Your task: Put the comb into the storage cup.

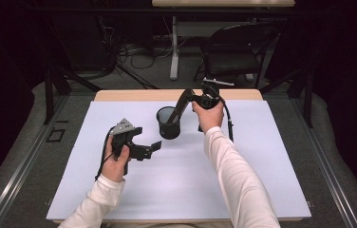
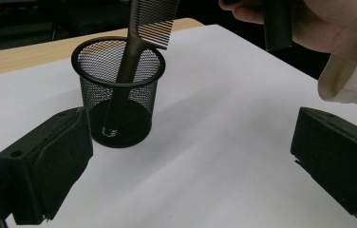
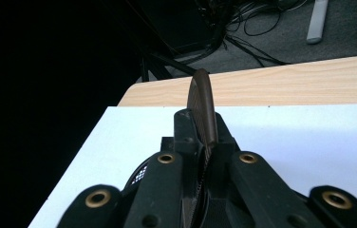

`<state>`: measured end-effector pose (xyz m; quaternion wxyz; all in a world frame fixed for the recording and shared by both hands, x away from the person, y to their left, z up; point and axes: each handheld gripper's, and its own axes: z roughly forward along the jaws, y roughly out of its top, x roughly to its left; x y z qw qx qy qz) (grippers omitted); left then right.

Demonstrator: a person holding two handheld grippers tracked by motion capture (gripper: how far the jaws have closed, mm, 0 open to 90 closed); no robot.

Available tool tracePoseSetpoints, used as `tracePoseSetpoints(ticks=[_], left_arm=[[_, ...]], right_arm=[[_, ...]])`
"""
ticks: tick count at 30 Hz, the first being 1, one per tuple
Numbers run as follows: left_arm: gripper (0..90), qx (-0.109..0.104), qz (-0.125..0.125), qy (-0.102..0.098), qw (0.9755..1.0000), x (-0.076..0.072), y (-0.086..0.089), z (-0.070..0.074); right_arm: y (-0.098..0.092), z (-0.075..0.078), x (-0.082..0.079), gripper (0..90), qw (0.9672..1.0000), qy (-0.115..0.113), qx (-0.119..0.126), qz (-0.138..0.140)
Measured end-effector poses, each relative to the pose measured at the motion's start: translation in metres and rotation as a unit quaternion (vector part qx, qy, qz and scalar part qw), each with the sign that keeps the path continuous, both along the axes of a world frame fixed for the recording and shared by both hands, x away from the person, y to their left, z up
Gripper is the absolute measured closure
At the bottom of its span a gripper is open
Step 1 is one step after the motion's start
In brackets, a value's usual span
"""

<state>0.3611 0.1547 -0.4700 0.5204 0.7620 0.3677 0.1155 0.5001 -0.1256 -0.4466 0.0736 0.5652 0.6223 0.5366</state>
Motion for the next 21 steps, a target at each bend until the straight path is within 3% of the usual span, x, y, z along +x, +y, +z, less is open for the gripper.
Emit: tracePoseSetpoints(ticks=[21], left_arm=[[0.5,0.001,0.0,0.0,1.0,0.0001,-0.0006,-0.0008]], right_arm=[[-0.0074,-0.0057,0.0003,85.0,0.9999,0.006,0.006,-0.006]])
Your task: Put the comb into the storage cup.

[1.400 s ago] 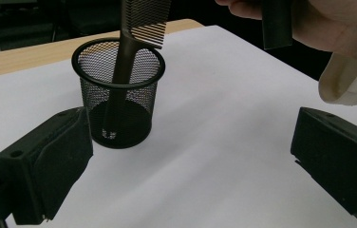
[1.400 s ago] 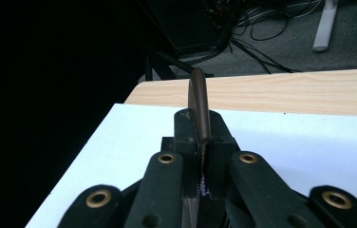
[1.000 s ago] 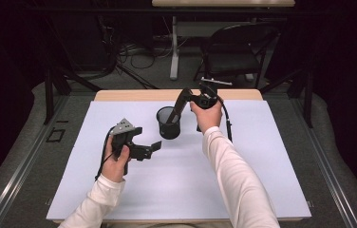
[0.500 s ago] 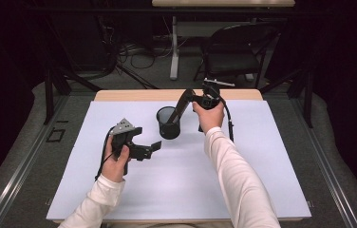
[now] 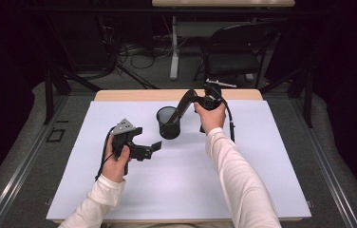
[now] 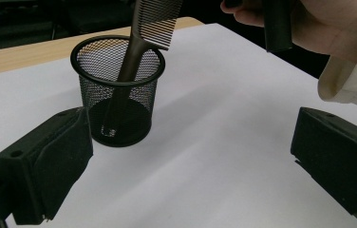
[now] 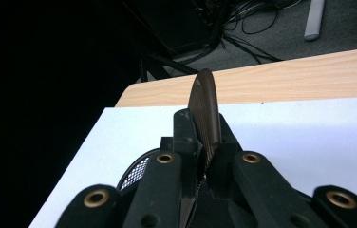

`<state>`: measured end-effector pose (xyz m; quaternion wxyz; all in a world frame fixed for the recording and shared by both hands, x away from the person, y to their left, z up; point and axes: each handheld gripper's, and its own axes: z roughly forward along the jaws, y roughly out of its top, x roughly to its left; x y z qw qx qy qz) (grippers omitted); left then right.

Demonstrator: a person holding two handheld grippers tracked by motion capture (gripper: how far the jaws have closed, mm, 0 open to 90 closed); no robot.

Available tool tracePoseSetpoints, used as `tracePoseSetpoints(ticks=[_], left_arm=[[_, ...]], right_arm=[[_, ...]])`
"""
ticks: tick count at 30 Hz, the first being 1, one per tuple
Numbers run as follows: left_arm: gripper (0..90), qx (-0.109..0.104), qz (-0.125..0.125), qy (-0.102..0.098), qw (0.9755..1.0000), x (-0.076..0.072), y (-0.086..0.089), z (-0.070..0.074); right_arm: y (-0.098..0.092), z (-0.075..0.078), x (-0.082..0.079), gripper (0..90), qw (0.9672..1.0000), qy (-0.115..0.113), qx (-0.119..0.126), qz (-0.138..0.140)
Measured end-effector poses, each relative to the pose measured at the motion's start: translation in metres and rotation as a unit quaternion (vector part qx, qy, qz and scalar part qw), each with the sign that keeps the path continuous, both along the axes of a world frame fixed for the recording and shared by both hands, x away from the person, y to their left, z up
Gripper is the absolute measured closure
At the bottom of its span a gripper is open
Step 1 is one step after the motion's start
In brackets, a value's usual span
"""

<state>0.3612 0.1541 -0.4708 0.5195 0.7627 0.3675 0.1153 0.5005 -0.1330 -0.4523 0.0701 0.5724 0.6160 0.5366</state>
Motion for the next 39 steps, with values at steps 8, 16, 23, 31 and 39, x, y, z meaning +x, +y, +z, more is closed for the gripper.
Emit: tracePoseSetpoints(ticks=[8,16,23,31,39], left_arm=[[0.5,0.0,0.0,0.0,1.0,-0.0001,-0.0001,0.0],[0.5,0.0,0.001,0.001,1.0,-0.0001,-0.0006,-0.0002],[0.5,0.002,0.0,0.0,1.0,-0.0002,-0.0007,-0.0001],[0.5,0.003,0.0,0.002,1.0,-0.0003,-0.0016,-0.0006],[0.5,0.007,-0.001,0.002,1.0,-0.0002,-0.0023,-0.0013]], right_arm=[[-0.0004,0.0009,-0.0004,79.8,1.0,-0.004,0.003,0.0],[0.0006,0.0016,-0.0012,67.8,0.9999,-0.014,-0.004,0.003],[0.001,0.0025,-0.0018,58.2,0.9997,-0.022,-0.01,0.002],[-0.0002,0.0024,-0.002,48.8,0.9991,-0.029,-0.03,0.001],[-0.0026,0.0036,-0.0027,44.0,0.9989,-0.03,-0.034,0.004]])
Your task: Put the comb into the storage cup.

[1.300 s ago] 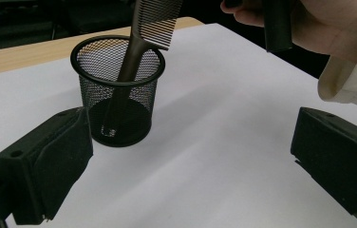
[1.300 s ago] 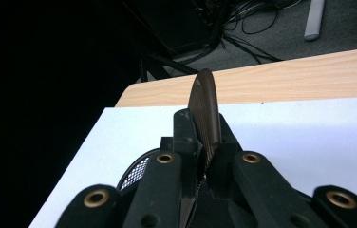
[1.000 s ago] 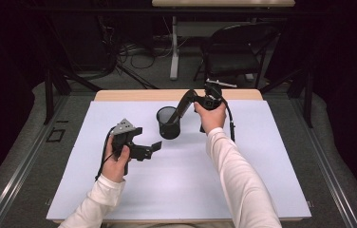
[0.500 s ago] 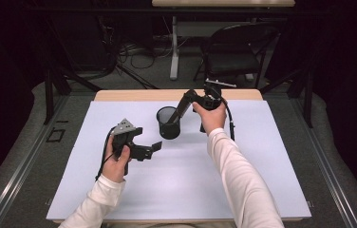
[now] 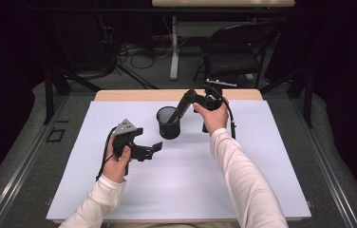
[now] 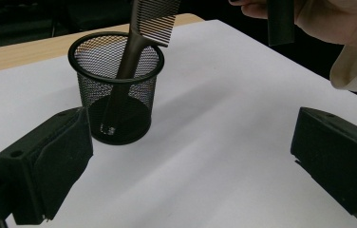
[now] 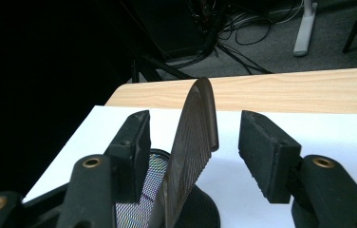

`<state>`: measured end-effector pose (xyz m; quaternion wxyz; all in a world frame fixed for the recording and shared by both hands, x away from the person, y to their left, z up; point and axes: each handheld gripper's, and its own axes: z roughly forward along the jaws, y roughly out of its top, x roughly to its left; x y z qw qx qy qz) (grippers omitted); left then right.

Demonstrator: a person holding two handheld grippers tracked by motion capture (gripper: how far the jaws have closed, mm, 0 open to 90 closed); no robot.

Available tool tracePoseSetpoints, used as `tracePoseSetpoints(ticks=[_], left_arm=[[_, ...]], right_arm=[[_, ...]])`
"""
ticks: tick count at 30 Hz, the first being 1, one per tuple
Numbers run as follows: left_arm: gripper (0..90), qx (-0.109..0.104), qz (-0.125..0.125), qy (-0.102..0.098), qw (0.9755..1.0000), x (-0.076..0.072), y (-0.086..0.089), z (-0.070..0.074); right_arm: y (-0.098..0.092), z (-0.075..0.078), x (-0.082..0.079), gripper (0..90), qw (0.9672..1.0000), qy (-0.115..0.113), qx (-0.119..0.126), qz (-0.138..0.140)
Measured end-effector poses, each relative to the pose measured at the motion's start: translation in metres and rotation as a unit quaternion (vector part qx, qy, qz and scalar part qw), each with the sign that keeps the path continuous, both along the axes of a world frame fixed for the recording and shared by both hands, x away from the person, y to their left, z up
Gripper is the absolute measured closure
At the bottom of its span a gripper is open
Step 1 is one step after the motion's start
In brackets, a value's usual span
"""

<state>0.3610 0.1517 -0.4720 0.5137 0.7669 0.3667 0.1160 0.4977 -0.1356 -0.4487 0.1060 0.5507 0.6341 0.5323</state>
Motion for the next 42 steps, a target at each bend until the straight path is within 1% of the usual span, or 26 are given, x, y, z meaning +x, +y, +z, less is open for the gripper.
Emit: tracePoseSetpoints(ticks=[3,7,10,16,20,24,27,28,33,37,39,41,42], left_arm=[[0.5,0.0,0.0,0.0,1.0,0.0,0.0,0.0],[0.5,0.0,0.0,0.0,1.0,0.0,0.0,0.0],[0.5,-0.001,0.001,0.001,1.0,0.0,0.0,0.0],[0.5,-0.001,0.0,0.001,1.0,0.0,0.0,0.0],[0.5,-0.001,0.001,0.001,1.0,0.0,0.0,0.0],[0.5,-0.001,0.001,0.001,1.0,0.0,0.0,0.0],[0.5,-0.001,0.001,0.001,1.0,0.0,0.0,0.0],[0.5,0.0,0.0,0.001,1.0,0.0,0.0,0.0],[0.5,-0.001,0.0,0.002,1.0,0.0,0.0,0.0],[0.5,-0.002,0.001,0.002,1.0,0.0,0.0,0.0],[0.5,-0.002,0.001,0.002,1.0,0.0,0.0,0.0],[0.5,-0.003,0.001,0.002,1.0,0.0,0.0,0.0],[0.5,-0.002,0.001,0.001,1.0,0.0,0.001,0.0]], right_arm=[[-0.001,0.0,0.0,43.1,1.0,0.001,0.002,0.004],[-0.002,0.001,-0.001,41.9,1.0,-0.002,-0.001,0.005],[-0.003,0.002,-0.002,41.7,0.9999,-0.004,-0.009,0.007],[-0.006,0.006,-0.004,41.4,0.9999,-0.004,-0.009,0.01],[-0.008,0.009,-0.007,40.8,0.9998,-0.003,-0.015,0.015],[-0.01,0.012,-0.01,40.4,0.9994,-0.004,-0.022,0.028],[-0.011,0.013,-0.012,40.4,0.9988,-0.007,-0.034,0.036],[-0.011,0.014,-0.012,40.4,0.9984,-0.01,-0.04,0.037],[-0.012,0.017,-0.016,40.2,0.9972,-0.025,-0.054,0.044],[-0.014,0.018,-0.018,39.8,0.9973,-0.021,-0.054,0.046],[-0.014,0.019,-0.019,38.8,0.9966,-0.025,-0.063,0.047],[-0.016,0.019,-0.021,38.6,0.997,-0.024,-0.057,0.047],[-0.016,0.019,-0.021,38.3,0.9968,-0.027,-0.058,0.047]])
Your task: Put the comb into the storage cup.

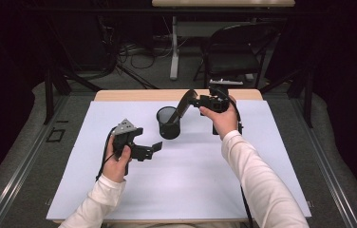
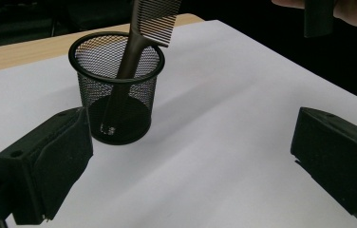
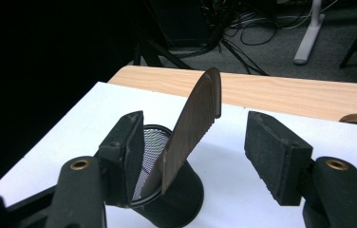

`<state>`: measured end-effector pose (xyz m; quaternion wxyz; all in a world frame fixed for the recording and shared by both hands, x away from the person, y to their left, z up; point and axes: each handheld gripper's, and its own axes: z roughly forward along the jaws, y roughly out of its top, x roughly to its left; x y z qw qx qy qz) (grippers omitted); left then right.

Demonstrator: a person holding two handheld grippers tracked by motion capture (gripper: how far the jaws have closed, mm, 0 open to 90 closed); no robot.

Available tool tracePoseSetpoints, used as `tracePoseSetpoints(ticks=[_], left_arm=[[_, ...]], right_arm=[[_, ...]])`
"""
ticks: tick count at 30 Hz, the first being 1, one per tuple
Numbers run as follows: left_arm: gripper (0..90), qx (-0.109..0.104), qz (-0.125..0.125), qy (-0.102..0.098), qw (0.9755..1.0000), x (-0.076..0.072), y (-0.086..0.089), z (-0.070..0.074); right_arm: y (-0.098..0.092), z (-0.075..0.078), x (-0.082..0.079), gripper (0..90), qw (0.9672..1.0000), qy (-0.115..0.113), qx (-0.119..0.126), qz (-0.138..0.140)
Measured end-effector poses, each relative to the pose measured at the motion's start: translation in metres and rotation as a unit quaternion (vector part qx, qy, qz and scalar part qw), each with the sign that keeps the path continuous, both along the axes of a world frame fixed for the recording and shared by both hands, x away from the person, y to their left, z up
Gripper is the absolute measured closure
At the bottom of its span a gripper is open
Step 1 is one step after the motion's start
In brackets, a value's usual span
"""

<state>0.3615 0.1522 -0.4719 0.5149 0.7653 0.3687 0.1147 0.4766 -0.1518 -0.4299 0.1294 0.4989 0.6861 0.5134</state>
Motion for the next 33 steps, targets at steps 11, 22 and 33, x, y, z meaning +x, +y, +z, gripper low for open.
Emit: tracePoseSetpoints(ticks=[11,22,33], left_arm=[[0.5,-0.001,-0.005,0.002,1.0,0.0,0.0,0.0],[0.5,-0.005,-0.002,0.007,1.0,0.0,0.002,0.001],[0.5,-0.006,-0.002,0.007,1.0,0.001,0.003,0.002]], right_arm=[[-0.006,0.005,-0.006,33.6,0.9998,-0.016,-0.008,0.006],[-0.01,0.014,-0.021,27.3,0.9989,-0.037,-0.025,0.014],[-0.009,0.02,-0.036,14.3,0.9966,-0.052,-0.062,0.018]])
